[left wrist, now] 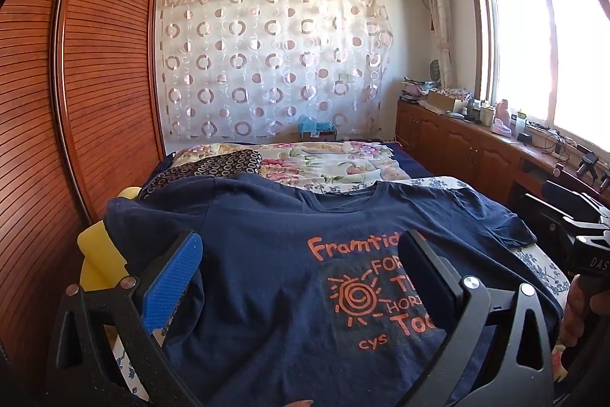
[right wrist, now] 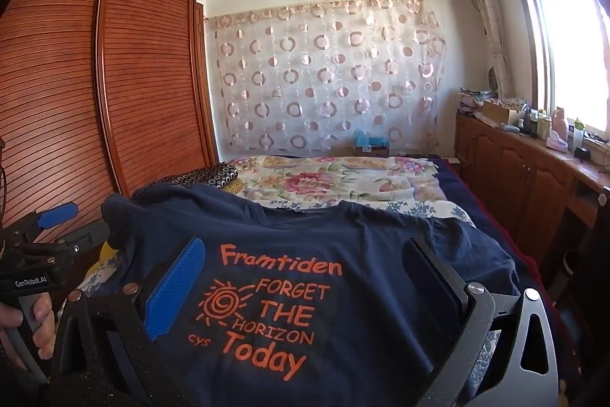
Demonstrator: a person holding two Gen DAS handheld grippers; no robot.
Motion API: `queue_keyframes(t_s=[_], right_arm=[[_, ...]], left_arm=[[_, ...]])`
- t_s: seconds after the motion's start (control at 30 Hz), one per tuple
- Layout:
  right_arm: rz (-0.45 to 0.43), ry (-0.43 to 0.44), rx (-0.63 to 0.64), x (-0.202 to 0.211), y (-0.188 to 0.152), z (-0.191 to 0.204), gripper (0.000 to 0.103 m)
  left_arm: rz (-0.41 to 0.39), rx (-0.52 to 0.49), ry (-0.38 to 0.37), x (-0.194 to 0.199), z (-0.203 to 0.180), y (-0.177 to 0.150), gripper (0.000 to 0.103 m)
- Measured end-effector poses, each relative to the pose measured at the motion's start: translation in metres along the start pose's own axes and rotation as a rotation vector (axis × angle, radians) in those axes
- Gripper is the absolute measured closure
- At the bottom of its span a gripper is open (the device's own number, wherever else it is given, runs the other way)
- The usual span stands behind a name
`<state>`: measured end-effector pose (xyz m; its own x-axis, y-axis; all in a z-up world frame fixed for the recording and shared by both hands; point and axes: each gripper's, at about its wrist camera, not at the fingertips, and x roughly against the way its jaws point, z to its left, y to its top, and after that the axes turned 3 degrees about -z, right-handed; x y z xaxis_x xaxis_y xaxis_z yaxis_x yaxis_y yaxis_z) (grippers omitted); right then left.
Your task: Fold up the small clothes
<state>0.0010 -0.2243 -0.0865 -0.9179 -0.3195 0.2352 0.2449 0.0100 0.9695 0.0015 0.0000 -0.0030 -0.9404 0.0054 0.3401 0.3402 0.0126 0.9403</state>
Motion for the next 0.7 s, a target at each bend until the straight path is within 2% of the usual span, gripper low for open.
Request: queue_keyframes(t_s=[0.7], right_arm=[[0.004,-0.001,-0.001,0.0006,-0.0013,0.0028,0.000]], left_arm=[[-0.006,0.000,0.002,0.0015,0.0014,0.0003,0.000]])
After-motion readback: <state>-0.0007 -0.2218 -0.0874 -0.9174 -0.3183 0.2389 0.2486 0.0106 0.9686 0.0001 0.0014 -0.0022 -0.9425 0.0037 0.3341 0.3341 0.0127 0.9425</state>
